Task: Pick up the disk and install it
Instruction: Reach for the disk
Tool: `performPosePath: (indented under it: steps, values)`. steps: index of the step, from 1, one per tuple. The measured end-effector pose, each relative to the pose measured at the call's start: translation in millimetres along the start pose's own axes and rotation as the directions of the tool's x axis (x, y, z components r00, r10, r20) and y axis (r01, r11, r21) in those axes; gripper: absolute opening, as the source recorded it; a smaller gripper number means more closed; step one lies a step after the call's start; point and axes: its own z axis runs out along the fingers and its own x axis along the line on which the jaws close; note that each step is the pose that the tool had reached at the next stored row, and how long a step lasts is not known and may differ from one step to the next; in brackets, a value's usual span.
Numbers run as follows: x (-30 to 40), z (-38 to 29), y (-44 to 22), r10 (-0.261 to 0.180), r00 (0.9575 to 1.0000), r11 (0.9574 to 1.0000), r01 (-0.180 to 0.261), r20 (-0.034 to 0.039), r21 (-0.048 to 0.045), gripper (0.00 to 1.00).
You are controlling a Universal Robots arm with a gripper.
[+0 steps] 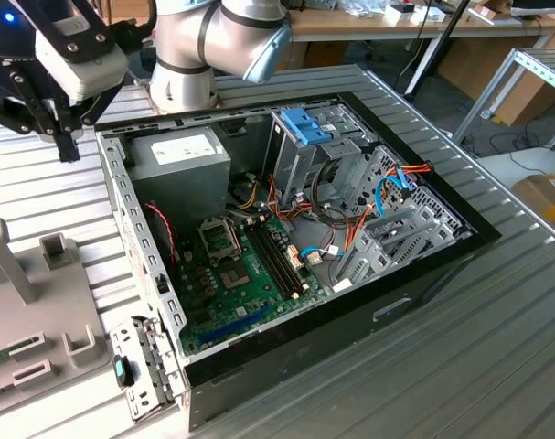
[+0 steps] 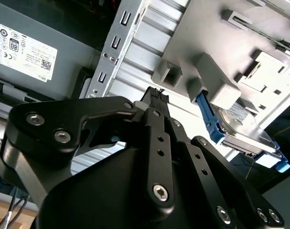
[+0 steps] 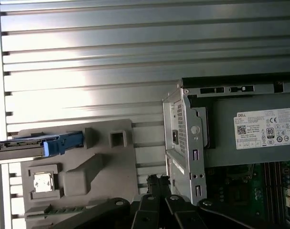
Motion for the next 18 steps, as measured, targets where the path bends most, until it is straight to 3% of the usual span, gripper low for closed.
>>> performPosePath:
  steps: [2, 14, 18]
  values:
    - [8.1, -0.1, -0.6, 0.000, 1.0000, 1.0000, 0.000, 0.0001, 0.0000, 0.11]
    - [35.8, -0.8, -2.7, 0.000, 1.0000, 1.0000, 0.000, 0.0000, 0.0000, 0.11]
    - [41.3, -1.0, -3.1, 0.000, 1.0000, 1.0000, 0.000, 0.0000, 0.0000, 0.11]
